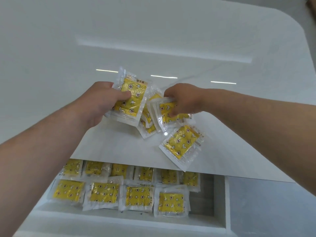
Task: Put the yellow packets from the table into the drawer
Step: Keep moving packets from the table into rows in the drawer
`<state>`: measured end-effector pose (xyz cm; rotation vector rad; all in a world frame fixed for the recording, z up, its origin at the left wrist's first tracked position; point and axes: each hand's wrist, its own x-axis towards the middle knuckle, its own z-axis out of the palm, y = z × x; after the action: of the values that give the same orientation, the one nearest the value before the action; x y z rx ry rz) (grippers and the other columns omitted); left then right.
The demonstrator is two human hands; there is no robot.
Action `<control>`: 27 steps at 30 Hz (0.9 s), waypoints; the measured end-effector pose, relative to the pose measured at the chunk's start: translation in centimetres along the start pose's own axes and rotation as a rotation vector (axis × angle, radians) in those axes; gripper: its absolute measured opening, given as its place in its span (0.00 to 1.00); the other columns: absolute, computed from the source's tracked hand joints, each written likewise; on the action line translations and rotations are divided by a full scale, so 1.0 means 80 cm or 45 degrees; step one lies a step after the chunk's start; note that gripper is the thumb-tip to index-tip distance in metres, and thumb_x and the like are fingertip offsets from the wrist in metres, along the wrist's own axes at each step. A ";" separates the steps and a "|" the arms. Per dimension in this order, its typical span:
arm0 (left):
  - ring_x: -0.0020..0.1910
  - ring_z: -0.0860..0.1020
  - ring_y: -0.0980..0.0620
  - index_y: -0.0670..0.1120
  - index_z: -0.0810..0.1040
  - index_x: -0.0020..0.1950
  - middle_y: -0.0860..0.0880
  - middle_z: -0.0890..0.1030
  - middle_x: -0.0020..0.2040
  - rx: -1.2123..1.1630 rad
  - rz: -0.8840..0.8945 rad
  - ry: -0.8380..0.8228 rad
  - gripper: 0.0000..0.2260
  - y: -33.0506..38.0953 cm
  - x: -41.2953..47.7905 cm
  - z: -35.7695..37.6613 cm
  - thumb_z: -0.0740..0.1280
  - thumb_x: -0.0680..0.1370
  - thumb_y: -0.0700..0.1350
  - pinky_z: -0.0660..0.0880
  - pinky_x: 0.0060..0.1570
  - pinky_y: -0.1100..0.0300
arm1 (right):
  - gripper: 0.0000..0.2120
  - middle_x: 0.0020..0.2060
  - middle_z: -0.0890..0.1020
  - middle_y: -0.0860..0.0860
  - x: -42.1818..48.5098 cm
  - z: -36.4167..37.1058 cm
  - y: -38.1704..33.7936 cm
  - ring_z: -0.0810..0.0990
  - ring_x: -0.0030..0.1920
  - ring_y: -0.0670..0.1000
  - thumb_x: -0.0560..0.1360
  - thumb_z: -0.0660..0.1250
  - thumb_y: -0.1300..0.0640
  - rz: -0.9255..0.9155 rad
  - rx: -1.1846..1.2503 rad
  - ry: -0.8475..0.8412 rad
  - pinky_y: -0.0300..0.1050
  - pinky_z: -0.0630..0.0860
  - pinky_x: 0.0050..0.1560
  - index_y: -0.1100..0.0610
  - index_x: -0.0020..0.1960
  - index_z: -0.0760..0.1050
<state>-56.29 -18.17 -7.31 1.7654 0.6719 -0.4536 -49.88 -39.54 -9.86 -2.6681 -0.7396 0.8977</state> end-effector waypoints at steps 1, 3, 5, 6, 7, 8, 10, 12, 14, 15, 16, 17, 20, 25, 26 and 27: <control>0.43 0.83 0.50 0.47 0.80 0.44 0.49 0.85 0.45 0.004 0.008 -0.015 0.02 0.002 -0.004 0.002 0.72 0.74 0.43 0.78 0.49 0.54 | 0.13 0.37 0.73 0.44 -0.003 -0.001 0.004 0.73 0.43 0.50 0.68 0.76 0.54 0.029 0.100 0.022 0.41 0.67 0.37 0.52 0.43 0.72; 0.44 0.83 0.48 0.47 0.81 0.45 0.49 0.85 0.45 0.017 0.028 -0.055 0.03 0.007 -0.016 0.006 0.72 0.73 0.44 0.78 0.51 0.52 | 0.11 0.36 0.77 0.51 -0.012 -0.005 0.017 0.77 0.40 0.51 0.67 0.77 0.55 0.126 0.392 0.129 0.44 0.74 0.36 0.55 0.40 0.75; 0.45 0.83 0.47 0.45 0.81 0.46 0.47 0.85 0.45 0.035 0.051 -0.146 0.05 0.012 -0.032 0.018 0.73 0.72 0.43 0.78 0.51 0.51 | 0.12 0.40 0.82 0.55 -0.026 -0.013 0.040 0.81 0.40 0.51 0.67 0.78 0.57 0.267 0.749 0.289 0.46 0.80 0.41 0.59 0.46 0.79; 0.45 0.84 0.46 0.44 0.82 0.46 0.46 0.85 0.45 0.072 0.062 -0.211 0.06 0.014 -0.042 0.029 0.73 0.71 0.42 0.79 0.50 0.52 | 0.14 0.43 0.83 0.55 -0.034 -0.016 0.055 0.83 0.42 0.51 0.67 0.78 0.57 0.337 0.925 0.350 0.46 0.81 0.44 0.59 0.49 0.79; 0.44 0.84 0.47 0.43 0.82 0.46 0.46 0.85 0.44 0.140 0.069 -0.270 0.07 0.014 -0.050 0.045 0.74 0.71 0.43 0.79 0.49 0.53 | 0.14 0.45 0.84 0.55 -0.042 -0.018 0.070 0.84 0.44 0.53 0.67 0.78 0.58 0.395 1.068 0.393 0.48 0.82 0.48 0.59 0.50 0.80; 0.43 0.83 0.47 0.44 0.81 0.46 0.46 0.85 0.43 0.227 0.070 -0.309 0.07 0.013 -0.057 0.062 0.75 0.70 0.44 0.78 0.48 0.55 | 0.14 0.47 0.85 0.56 -0.051 -0.019 0.083 0.85 0.46 0.55 0.68 0.78 0.58 0.444 1.183 0.420 0.50 0.81 0.51 0.59 0.51 0.80; 0.42 0.81 0.48 0.44 0.79 0.46 0.46 0.83 0.42 0.434 0.068 -0.337 0.11 0.009 -0.065 0.099 0.76 0.70 0.48 0.76 0.46 0.55 | 0.14 0.48 0.85 0.57 -0.066 -0.016 0.106 0.85 0.48 0.56 0.68 0.77 0.59 0.537 1.318 0.443 0.53 0.80 0.54 0.60 0.52 0.79; 0.38 0.76 0.50 0.43 0.76 0.44 0.48 0.78 0.40 0.623 0.076 -0.361 0.14 0.000 -0.065 0.131 0.75 0.70 0.51 0.73 0.37 0.57 | 0.16 0.48 0.85 0.56 -0.082 -0.009 0.123 0.85 0.48 0.56 0.68 0.77 0.59 0.624 1.388 0.429 0.54 0.80 0.55 0.60 0.54 0.79; 0.32 0.71 0.53 0.45 0.72 0.38 0.50 0.72 0.33 0.774 0.128 -0.355 0.14 -0.012 -0.061 0.155 0.73 0.71 0.51 0.64 0.29 0.60 | 0.18 0.49 0.85 0.56 -0.096 0.000 0.134 0.85 0.48 0.56 0.68 0.77 0.59 0.653 1.443 0.406 0.55 0.80 0.55 0.61 0.56 0.79; 0.30 0.69 0.53 0.46 0.70 0.35 0.50 0.70 0.31 0.845 0.164 -0.329 0.14 -0.019 -0.059 0.165 0.72 0.72 0.50 0.62 0.28 0.60 | 0.19 0.49 0.85 0.56 -0.102 0.004 0.139 0.85 0.48 0.56 0.68 0.77 0.59 0.653 1.464 0.402 0.55 0.80 0.55 0.61 0.57 0.79; 0.30 0.68 0.52 0.46 0.69 0.34 0.51 0.69 0.31 0.919 0.202 -0.291 0.13 -0.026 -0.058 0.172 0.71 0.72 0.49 0.61 0.27 0.60 | 0.19 0.49 0.85 0.56 -0.108 0.009 0.143 0.85 0.49 0.56 0.68 0.77 0.60 0.651 1.479 0.402 0.55 0.80 0.55 0.61 0.57 0.79; 0.31 0.69 0.51 0.46 0.70 0.35 0.50 0.69 0.31 0.993 0.240 -0.239 0.11 -0.032 -0.058 0.178 0.70 0.72 0.47 0.61 0.27 0.60 | 0.19 0.49 0.85 0.56 -0.113 0.013 0.145 0.85 0.49 0.56 0.68 0.77 0.60 0.655 1.489 0.405 0.54 0.80 0.55 0.61 0.57 0.79; 0.39 0.74 0.50 0.46 0.72 0.41 0.49 0.75 0.40 1.061 0.293 -0.058 0.05 -0.046 -0.062 0.190 0.67 0.70 0.46 0.64 0.28 0.61 | 0.17 0.49 0.86 0.55 -0.125 0.021 0.152 0.85 0.48 0.55 0.69 0.76 0.59 0.665 1.516 0.433 0.54 0.80 0.54 0.61 0.56 0.79; 0.59 0.69 0.42 0.42 0.69 0.59 0.43 0.70 0.58 1.116 0.221 0.090 0.20 -0.049 -0.070 0.209 0.68 0.69 0.45 0.67 0.46 0.53 | 0.18 0.48 0.86 0.55 -0.142 0.031 0.156 0.85 0.48 0.55 0.70 0.76 0.59 0.684 1.623 0.491 0.54 0.81 0.53 0.61 0.57 0.78; 0.61 0.68 0.41 0.41 0.68 0.60 0.42 0.69 0.60 1.146 0.192 0.095 0.22 -0.048 -0.071 0.213 0.69 0.69 0.45 0.67 0.47 0.53 | 0.17 0.48 0.86 0.56 -0.145 0.033 0.156 0.85 0.48 0.55 0.70 0.75 0.59 0.690 1.646 0.506 0.54 0.81 0.52 0.61 0.57 0.78; 0.61 0.68 0.41 0.41 0.67 0.61 0.41 0.69 0.61 1.160 0.169 0.093 0.23 -0.047 -0.070 0.215 0.70 0.70 0.45 0.67 0.47 0.54 | 0.17 0.48 0.86 0.56 -0.149 0.036 0.155 0.86 0.47 0.55 0.70 0.75 0.60 0.697 1.671 0.518 0.54 0.81 0.52 0.61 0.57 0.78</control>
<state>-62.43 -35.09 -11.67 2.6734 0.4042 -0.6664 -54.96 -56.19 -10.72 -1.6772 0.5688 0.5503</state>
